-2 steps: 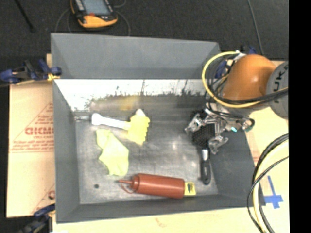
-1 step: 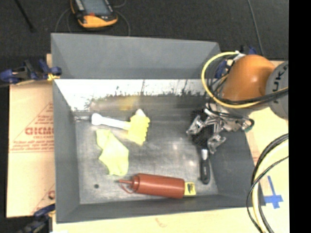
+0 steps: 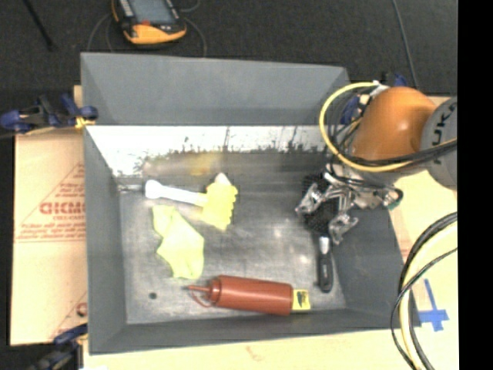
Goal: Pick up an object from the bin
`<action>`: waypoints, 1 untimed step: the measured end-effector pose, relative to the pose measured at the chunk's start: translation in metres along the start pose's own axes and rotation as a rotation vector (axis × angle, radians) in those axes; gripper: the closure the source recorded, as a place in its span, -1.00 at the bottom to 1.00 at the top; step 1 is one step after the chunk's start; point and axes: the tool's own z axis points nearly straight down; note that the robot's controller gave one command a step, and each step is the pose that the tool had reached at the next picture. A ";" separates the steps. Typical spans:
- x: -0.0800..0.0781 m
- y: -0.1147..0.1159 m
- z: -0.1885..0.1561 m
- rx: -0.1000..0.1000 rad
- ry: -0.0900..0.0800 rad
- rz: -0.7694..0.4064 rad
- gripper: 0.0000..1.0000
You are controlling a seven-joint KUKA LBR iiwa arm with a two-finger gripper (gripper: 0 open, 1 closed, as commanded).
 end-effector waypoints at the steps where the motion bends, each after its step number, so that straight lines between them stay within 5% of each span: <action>1: 0.003 -0.004 -0.040 0.008 0.019 0.004 1.00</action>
Offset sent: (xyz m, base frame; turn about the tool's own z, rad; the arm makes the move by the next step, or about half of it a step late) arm 0.0287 0.0244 0.1695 0.0034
